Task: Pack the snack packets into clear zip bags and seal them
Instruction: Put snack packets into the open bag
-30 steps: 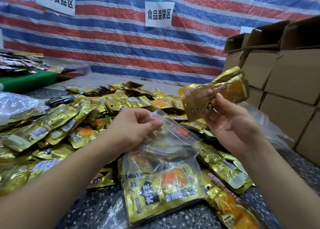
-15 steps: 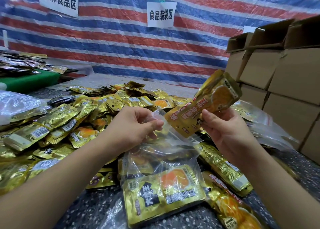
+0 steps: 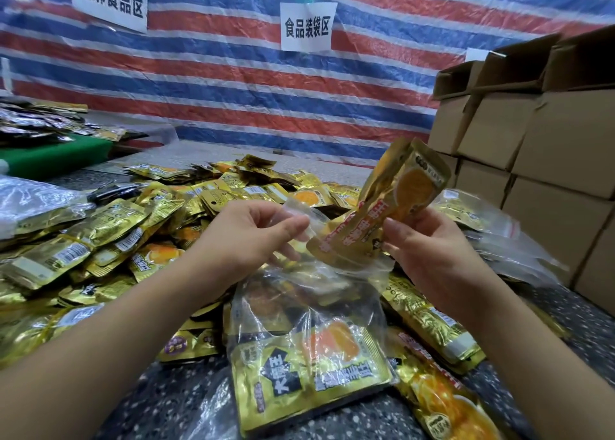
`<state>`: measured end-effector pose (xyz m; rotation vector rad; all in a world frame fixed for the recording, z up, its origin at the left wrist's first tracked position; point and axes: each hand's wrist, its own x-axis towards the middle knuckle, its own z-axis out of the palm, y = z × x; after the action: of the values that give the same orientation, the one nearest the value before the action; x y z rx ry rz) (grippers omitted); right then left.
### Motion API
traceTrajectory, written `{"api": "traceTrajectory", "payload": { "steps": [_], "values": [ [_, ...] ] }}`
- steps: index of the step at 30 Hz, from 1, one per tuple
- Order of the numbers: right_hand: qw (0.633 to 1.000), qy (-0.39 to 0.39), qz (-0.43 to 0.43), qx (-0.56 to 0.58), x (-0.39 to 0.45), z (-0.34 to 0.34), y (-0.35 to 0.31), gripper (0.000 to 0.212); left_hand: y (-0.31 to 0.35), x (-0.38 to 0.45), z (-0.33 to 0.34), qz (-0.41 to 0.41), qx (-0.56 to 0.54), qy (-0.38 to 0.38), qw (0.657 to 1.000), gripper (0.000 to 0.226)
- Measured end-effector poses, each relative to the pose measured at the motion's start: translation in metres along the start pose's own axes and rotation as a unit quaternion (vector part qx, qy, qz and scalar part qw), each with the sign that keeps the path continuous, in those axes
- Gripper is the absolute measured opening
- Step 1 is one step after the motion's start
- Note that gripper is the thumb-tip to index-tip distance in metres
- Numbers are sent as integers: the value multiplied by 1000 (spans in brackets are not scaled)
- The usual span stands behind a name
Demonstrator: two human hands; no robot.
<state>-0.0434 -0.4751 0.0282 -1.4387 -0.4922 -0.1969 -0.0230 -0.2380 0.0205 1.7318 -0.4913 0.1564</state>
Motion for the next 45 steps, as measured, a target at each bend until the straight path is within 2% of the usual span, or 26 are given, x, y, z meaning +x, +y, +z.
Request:
{"api": "traceTrajectory", "payload": {
  "steps": [6, 11, 14, 17, 22, 28, 33, 38, 41, 45],
  "values": [
    [988, -21, 22, -154, -2, 3, 0, 40, 3, -3, 5, -9, 18, -5, 1000, 27],
    [992, -43, 22, -113, -6, 15, -1, 47, 6, -6, 12, 12, 5, -6, 1000, 31],
    [994, -25, 7, -103, -6, 19, 0, 45, 8, -7, 14, 25, -24, -8, 999, 30],
    [991, -15, 12, -133, -6, 19, -1, 43, 7, -6, 11, 27, -68, -13, 997, 35],
    [977, -49, -12, -207, -6, 14, -10, 34, 9, -6, 7, 20, -135, -19, 990, 38],
    [996, -50, -6, -73, -6, 18, -6, 45, 10, -5, 8, -6, -138, -24, 990, 37],
    [999, -20, -3, -27, -6, 25, 3, 53, 10, -6, 9, -32, -134, -18, 990, 39],
    [983, -58, 11, -173, -6, 15, -5, 37, 9, -5, 8, -9, -138, -27, 990, 34],
    [973, -83, 11, -215, -5, 6, -13, 33, 9, -6, 9, -8, -146, -34, 989, 36],
    [959, -51, -48, -275, -6, -2, -21, 31, 9, -8, 13, -30, -130, -61, 989, 40]
  ]
}}
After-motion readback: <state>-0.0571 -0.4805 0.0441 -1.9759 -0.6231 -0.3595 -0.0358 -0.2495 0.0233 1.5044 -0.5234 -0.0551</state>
